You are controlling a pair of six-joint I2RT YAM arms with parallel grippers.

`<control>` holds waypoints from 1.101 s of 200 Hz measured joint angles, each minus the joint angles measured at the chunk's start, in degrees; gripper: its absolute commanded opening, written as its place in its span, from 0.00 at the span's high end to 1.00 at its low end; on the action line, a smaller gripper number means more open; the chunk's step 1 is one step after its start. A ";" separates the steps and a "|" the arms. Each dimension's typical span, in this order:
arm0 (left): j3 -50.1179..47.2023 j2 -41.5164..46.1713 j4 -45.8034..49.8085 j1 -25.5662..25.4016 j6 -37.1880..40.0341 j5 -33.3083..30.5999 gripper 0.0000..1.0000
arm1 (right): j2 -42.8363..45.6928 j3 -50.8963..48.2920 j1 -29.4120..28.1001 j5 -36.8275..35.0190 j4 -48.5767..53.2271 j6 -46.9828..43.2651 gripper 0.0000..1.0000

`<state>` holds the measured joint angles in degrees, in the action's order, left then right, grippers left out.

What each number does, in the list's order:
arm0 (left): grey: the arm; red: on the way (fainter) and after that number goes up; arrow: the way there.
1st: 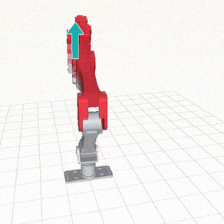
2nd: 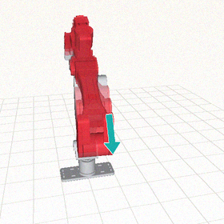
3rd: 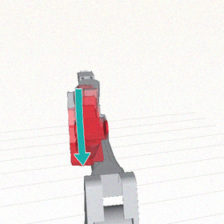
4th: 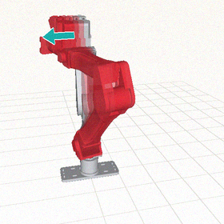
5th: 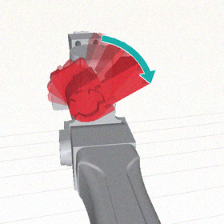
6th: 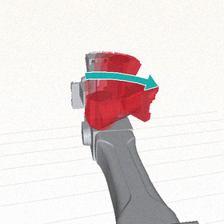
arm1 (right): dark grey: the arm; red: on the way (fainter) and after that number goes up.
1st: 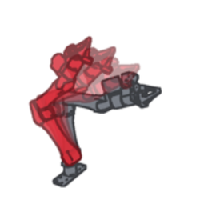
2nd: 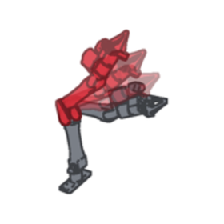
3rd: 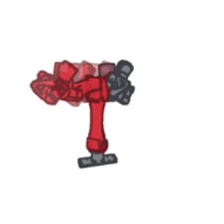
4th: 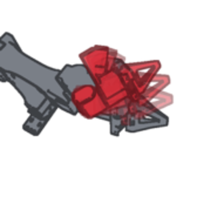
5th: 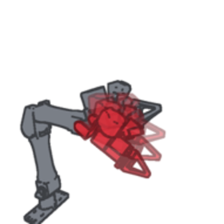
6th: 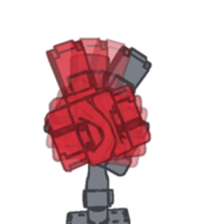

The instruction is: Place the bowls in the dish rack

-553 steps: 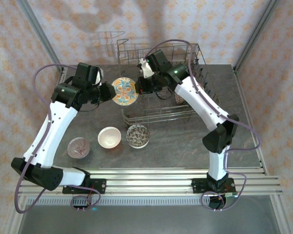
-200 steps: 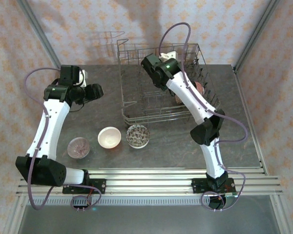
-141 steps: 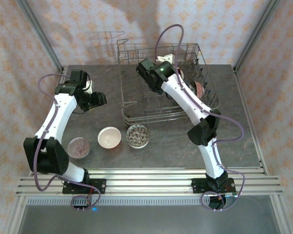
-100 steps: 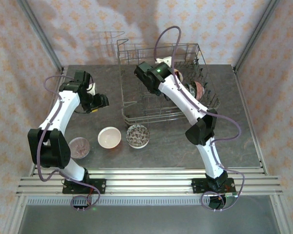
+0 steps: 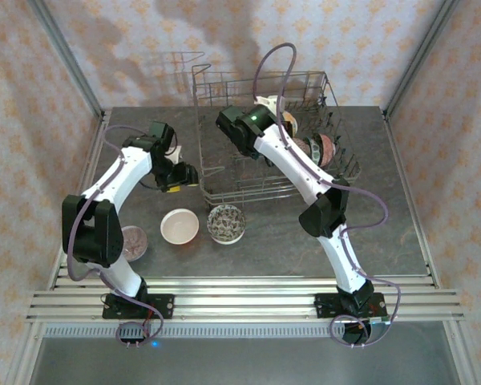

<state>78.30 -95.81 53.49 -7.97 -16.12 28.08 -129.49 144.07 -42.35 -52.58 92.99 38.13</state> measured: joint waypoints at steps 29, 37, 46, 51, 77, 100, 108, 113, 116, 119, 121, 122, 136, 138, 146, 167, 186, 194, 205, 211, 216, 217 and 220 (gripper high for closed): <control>-0.04 -0.02 0.13 -0.96 -0.02 -0.55 0.41 | 0.00 -0.83 0.00 -1.40 0.02 0.17 1.00; -0.04 -0.02 0.11 -1.11 -0.04 -0.70 0.41 | 0.00 -0.83 0.00 -2.19 0.02 0.15 1.00; -0.09 -0.02 0.11 -1.51 -0.09 -0.92 0.41 | -0.02 -0.85 0.00 -3.15 0.02 0.11 1.00; -0.15 -0.02 0.09 -1.79 -0.24 -1.05 0.41 | 0.00 -0.90 0.00 -3.61 0.00 -0.02 1.00; -0.83 0.09 -0.11 -3.76 -0.50 -1.07 0.41 | -0.02 -1.75 0.00 -5.57 0.02 -0.33 1.00; -1.77 0.09 -0.37 -6.12 -1.16 -0.90 0.41 | -0.26 -2.51 0.02 -7.06 0.02 -0.90 1.00; -2.16 0.09 -0.46 -6.91 -1.40 -0.79 0.41 | -0.39 -2.75 0.09 -7.32 0.00 -1.03 1.00; -2.49 0.11 -0.63 -7.41 -1.77 -0.46 0.41 | -0.42 -2.99 0.13 -7.48 0.02 -1.16 1.00; -2.62 0.22 -0.76 -7.58 -1.79 -0.24 0.41 | -0.42 -3.15 0.15 -7.58 0.00 -1.33 1.00; -2.78 0.33 -0.87 -7.76 -1.88 -0.02 0.41 | -0.44 -3.28 0.17 -7.63 0.02 -1.33 1.00; -2.86 0.37 -0.96 -7.85 -1.97 0.02 0.41 | -0.44 -3.43 0.17 -7.69 0.00 -1.40 1.00; -2.95 0.44 -1.05 -7.93 -1.99 0.04 0.41 | -0.44 -3.48 0.17 -7.69 0.02 -1.40 1.00; -3.54 0.83 -1.55 -8.48 -2.34 0.24 0.41 | -0.44 -4.46 0.33 -7.89 0.02 -1.60 1.00; -3.58 0.87 -1.60 -8.55 -2.45 0.24 0.41 | -0.44 -4.57 0.37 -7.91 0.02 -1.62 1.00; -3.72 0.98 -1.75 -8.57 -2.47 0.24 0.40 | -0.44 -5.27 0.39 -8.11 0.02 -1.77 1.00; -3.80 1.25 -1.84 -8.57 -2.89 0.02 0.40 | -0.44 -7.13 0.59 -8.20 0.02 -1.75 1.00; -3.78 1.75 -1.92 -8.55 -2.91 -0.46 0.40 | -0.44 -8.70 0.79 -8.57 0.02 -1.70 1.00; -3.78 2.05 -1.92 -8.55 -2.91 -0.68 0.40 | -0.44 -9.25 0.90 -8.61 0.02 -1.64 1.00; -3.78 2.51 -1.95 -8.37 -2.89 -1.03 0.40 | -0.44 -10.10 1.05 -8.76 0.02 -1.53 1.00; -3.78 2.73 -1.95 -8.24 -2.89 -1.09 0.40 | -0.44 -10.49 1.16 -8.94 0.02 -1.51 1.00; -3.78 3.06 -1.95 -8.02 -2.86 -1.14 0.39 | -0.44 -10.78 1.18 -9.05 0.02 -1.49 1.00; -3.78 3.08 -1.92 -7.98 -2.86 -1.14 0.39 | -0.44 -10.80 1.18 -9.05 0.02 -1.49 1.00; -3.78 3.23 -1.95 -7.80 -2.86 -1.22 0.39 | -0.44 -10.97 1.27 -9.14 0.02 -1.49 1.00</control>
<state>74.52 -92.58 51.55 -15.77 -18.98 26.85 -129.93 133.10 -41.08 -61.71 93.01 36.64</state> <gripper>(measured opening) 0.603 0.041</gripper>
